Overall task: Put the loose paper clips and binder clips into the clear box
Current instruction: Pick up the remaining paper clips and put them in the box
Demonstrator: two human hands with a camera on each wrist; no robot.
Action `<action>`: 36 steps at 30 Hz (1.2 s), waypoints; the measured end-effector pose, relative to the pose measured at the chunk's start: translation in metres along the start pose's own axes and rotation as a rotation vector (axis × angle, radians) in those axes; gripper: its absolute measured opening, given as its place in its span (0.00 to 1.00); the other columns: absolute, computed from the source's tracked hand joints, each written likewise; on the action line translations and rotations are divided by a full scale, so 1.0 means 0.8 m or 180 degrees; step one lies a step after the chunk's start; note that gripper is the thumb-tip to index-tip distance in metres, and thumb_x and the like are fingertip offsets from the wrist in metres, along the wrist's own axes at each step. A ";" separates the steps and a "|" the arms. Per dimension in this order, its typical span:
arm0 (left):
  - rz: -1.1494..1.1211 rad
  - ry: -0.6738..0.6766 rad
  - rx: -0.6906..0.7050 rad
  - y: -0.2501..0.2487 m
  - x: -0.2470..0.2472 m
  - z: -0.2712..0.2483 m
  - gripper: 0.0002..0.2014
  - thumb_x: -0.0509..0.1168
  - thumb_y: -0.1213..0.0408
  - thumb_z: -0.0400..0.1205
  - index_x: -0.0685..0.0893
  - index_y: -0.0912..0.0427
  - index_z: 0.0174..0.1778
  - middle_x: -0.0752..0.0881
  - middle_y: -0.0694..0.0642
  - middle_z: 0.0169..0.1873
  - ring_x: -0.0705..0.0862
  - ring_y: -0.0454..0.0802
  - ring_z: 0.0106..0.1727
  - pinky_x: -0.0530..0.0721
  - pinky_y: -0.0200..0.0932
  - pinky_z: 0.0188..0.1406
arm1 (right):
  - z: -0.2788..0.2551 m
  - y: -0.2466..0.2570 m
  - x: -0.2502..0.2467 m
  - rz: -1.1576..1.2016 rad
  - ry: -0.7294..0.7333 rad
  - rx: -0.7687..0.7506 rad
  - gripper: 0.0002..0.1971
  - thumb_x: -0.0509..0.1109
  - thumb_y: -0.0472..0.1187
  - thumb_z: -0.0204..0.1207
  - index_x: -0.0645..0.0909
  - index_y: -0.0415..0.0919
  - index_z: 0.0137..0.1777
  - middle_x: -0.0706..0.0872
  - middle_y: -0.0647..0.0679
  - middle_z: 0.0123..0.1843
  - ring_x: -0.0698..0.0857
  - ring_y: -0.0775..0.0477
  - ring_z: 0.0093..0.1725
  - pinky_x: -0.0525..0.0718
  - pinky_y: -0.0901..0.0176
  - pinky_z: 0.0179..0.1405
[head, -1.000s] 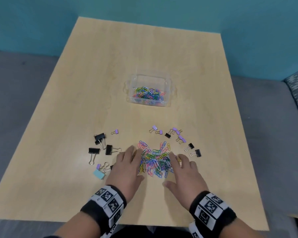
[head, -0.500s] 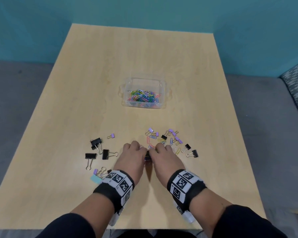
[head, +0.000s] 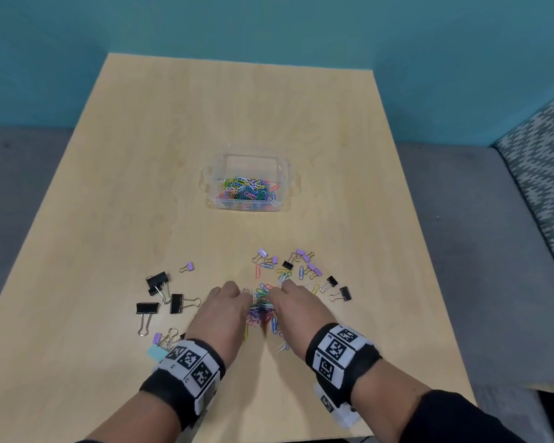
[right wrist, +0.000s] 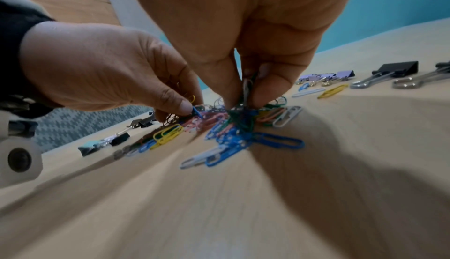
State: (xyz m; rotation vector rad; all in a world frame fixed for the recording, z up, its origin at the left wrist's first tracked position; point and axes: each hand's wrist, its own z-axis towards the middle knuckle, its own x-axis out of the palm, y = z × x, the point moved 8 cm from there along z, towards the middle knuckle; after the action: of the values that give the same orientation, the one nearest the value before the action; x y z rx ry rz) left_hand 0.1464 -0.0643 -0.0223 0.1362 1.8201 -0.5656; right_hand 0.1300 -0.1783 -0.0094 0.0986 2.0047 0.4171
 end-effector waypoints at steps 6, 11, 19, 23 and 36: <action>-0.0406 0.0165 -0.0302 0.008 -0.013 -0.006 0.06 0.68 0.70 0.73 0.80 0.55 0.36 0.73 0.51 0.35 0.77 0.55 0.33 0.80 0.50 0.30 | -0.002 -0.005 -0.003 0.0036 0.0092 -0.0079 0.16 0.61 0.24 0.71 0.61 0.45 0.42 0.65 0.49 0.41 0.68 0.44 0.34 0.55 0.58 0.23; -0.0946 0.0549 -0.0426 0.004 -0.048 0.001 0.04 0.66 0.61 0.77 0.86 0.49 0.44 0.79 0.47 0.41 0.80 0.48 0.44 0.76 0.43 0.42 | 0.005 -0.011 -0.023 0.0318 0.0459 -0.0125 0.06 0.61 0.32 0.76 0.69 0.42 0.40 0.75 0.46 0.41 0.76 0.43 0.37 0.69 0.54 0.30; -0.1821 -0.0051 -0.0806 0.053 -0.145 0.126 0.06 0.73 0.68 0.72 0.86 0.52 0.34 0.84 0.50 0.27 0.83 0.49 0.27 0.81 0.42 0.34 | 0.109 -0.039 -0.157 0.1371 -0.0055 0.0285 0.07 0.70 0.33 0.73 0.78 0.44 0.38 0.83 0.49 0.30 0.83 0.44 0.29 0.84 0.50 0.29; -0.1965 -0.0444 -0.0974 0.073 -0.172 0.201 0.06 0.72 0.69 0.71 0.85 0.55 0.31 0.86 0.54 0.29 0.87 0.57 0.32 0.88 0.52 0.40 | 0.184 -0.069 -0.193 0.1853 -0.0525 0.0725 0.11 0.73 0.30 0.70 0.77 0.45 0.34 0.85 0.42 0.28 0.86 0.42 0.28 0.89 0.36 0.37; -0.1099 -0.0563 -0.0070 0.039 -0.114 0.104 0.13 0.63 0.58 0.80 0.84 0.54 0.59 0.83 0.54 0.55 0.82 0.53 0.54 0.79 0.46 0.55 | 0.062 -0.088 -0.136 0.0749 -0.0649 0.0425 0.17 0.60 0.42 0.82 0.77 0.41 0.68 0.82 0.44 0.65 0.82 0.41 0.62 0.78 0.52 0.61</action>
State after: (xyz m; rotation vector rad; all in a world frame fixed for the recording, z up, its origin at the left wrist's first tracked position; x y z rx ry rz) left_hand 0.2602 -0.0566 0.0343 -0.2413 1.6851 -0.7733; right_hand 0.2315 -0.2589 0.0401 0.4466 1.8234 0.4043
